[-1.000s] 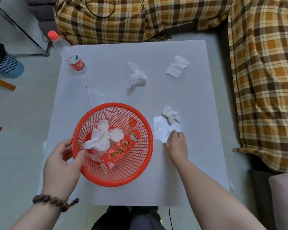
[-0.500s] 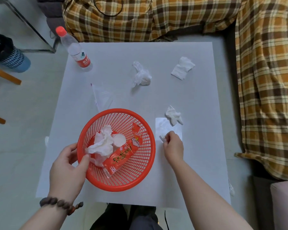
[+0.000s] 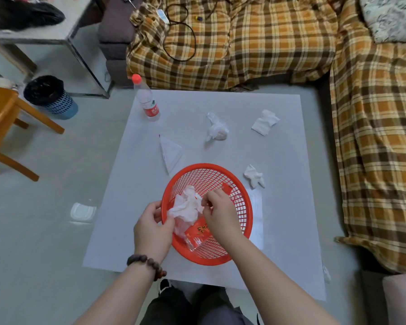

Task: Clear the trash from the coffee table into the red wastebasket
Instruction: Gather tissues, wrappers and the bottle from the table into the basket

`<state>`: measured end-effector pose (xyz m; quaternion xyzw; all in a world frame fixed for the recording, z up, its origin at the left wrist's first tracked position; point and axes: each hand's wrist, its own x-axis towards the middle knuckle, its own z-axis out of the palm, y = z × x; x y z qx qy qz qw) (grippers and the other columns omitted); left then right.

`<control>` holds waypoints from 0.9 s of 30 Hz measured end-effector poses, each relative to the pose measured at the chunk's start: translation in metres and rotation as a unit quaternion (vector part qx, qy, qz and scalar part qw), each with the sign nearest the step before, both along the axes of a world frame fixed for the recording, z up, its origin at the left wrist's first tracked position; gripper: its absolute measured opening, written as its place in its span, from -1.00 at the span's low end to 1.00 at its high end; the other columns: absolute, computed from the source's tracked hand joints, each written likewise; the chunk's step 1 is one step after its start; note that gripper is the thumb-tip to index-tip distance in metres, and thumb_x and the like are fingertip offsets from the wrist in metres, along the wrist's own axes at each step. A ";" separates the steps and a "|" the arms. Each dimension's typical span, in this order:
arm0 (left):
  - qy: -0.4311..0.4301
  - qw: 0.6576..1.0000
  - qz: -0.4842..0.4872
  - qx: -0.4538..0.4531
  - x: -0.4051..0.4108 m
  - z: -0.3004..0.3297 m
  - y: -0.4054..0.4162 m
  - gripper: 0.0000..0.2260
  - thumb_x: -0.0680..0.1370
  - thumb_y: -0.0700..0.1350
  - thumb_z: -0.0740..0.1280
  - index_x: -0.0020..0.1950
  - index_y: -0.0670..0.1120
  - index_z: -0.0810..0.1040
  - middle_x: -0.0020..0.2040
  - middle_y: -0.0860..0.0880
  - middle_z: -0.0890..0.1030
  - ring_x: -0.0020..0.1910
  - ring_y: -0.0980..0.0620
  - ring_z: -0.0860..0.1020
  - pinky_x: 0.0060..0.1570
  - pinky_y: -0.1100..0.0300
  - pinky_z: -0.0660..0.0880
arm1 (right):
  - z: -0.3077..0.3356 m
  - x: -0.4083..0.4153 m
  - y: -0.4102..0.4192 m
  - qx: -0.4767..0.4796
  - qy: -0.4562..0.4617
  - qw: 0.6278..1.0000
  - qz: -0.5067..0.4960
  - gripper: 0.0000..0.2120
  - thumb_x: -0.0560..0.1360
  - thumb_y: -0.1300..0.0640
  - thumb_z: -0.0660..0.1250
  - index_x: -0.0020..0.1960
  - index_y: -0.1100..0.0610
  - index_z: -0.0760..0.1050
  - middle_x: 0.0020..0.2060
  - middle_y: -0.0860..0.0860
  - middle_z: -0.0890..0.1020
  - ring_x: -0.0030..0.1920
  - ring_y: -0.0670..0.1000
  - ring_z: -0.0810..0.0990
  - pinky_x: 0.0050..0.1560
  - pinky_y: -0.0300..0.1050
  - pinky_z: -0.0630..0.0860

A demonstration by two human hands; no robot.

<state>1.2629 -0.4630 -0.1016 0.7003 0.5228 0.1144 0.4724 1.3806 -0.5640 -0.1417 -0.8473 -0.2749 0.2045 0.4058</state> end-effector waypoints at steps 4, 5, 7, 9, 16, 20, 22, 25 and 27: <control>-0.016 1.000 0.001 -0.007 -0.012 0.013 -0.004 -0.76 0.49 -0.15 0.39 0.15 -0.04 0.56 -0.05 0.01 0.67 -0.08 0.03 0.64 -0.13 0.04 0.62 | 0.011 -0.005 -0.009 -0.025 -0.026 0.999 0.022 -0.86 0.43 0.26 0.33 -0.02 0.15 0.52 -0.01 0.03 0.50 0.06 0.05 0.43 0.06 -0.11 0.40; -0.021 1.000 0.004 -0.007 -0.016 0.017 -0.004 -0.76 0.48 -0.15 0.40 0.15 -0.05 0.56 -0.06 0.01 0.67 -0.08 0.03 0.65 -0.13 0.04 0.62 | 0.015 -0.005 -0.015 -0.019 -0.045 0.999 0.012 -0.81 0.41 0.26 0.36 0.03 0.15 0.53 0.03 0.03 0.50 0.11 0.04 0.42 0.11 -0.14 0.38; -0.032 0.999 0.010 -0.007 -0.024 0.023 -0.005 -0.76 0.47 -0.18 0.40 0.13 -0.05 0.56 -0.08 0.01 0.68 -0.10 0.03 0.65 -0.12 0.04 0.61 | 0.025 -0.005 -0.030 -0.004 -0.060 0.997 -0.040 -0.70 0.40 0.26 0.38 0.12 0.13 0.52 0.13 0.04 0.48 0.22 0.03 0.39 0.21 -0.22 0.30; -0.041 0.999 0.013 -0.007 -0.034 0.029 -0.006 -0.78 0.46 -0.19 0.41 0.09 -0.02 0.56 -0.11 0.03 0.68 -0.13 0.04 0.65 -0.15 0.06 0.61 | 0.032 -0.006 -0.051 -0.006 -0.049 0.993 -0.103 -0.61 0.41 0.22 0.37 0.22 0.07 0.47 0.23 0.05 0.43 0.29 0.04 0.34 0.23 -0.23 0.24; -0.056 0.998 0.007 -0.017 -0.072 0.047 -0.020 -0.83 0.50 -0.19 0.37 0.04 0.03 0.52 -0.14 0.05 0.66 -0.19 -0.02 0.66 -0.23 -0.02 0.63 | 0.035 -0.053 -0.108 -0.045 0.106 0.984 -0.134 -0.42 0.50 0.13 0.33 0.46 0.02 0.19 0.31 0.03 0.45 0.21 0.00 0.51 0.16 -0.10 0.49; -0.062 0.998 -0.005 -0.021 -0.105 0.053 -0.043 -0.82 0.51 -0.15 0.37 0.10 -0.01 0.53 -0.12 0.01 0.65 -0.19 -0.05 0.66 -0.23 -0.03 0.64 | 0.043 -0.097 -0.130 -0.008 0.116 0.980 -0.161 -0.55 0.55 0.13 0.25 0.40 -0.04 0.25 -0.14 -0.26 0.54 -0.19 -0.24 0.56 -0.41 -0.47 0.44; -0.062 0.998 -0.008 -0.030 -0.126 0.052 -0.055 -0.81 0.51 -0.16 0.37 0.11 -0.03 0.54 -0.10 -0.04 0.66 -0.19 -0.07 0.67 -0.25 -0.04 0.64 | 0.047 -0.119 -0.142 0.000 0.110 0.979 -0.173 -0.59 0.56 0.13 0.21 0.38 -0.03 0.27 -0.18 -0.28 0.51 -0.19 -0.21 0.57 -0.36 -0.41 0.48; -0.061 0.997 -0.011 -0.044 -0.153 0.048 -0.074 -0.81 0.51 -0.18 0.37 0.12 -0.06 0.55 -0.09 -0.08 0.67 -0.21 -0.08 0.67 -0.27 -0.05 0.64 | 0.055 -0.149 -0.163 0.008 0.095 0.979 -0.182 -0.60 0.54 0.17 0.19 0.36 -0.03 0.31 -0.14 -0.22 0.55 -0.10 -0.13 0.59 -0.15 -0.16 0.59; -0.061 0.997 -0.015 -0.045 -0.164 0.047 -0.087 -0.80 0.51 -0.19 0.36 0.13 -0.07 0.55 -0.08 -0.09 0.68 -0.20 -0.08 0.67 -0.24 -0.07 0.64 | 0.059 -0.164 -0.181 0.010 0.081 0.979 -0.185 -0.58 0.51 0.24 0.17 0.34 -0.01 0.33 -0.09 -0.16 0.57 -0.06 -0.07 0.59 -0.03 -0.04 0.58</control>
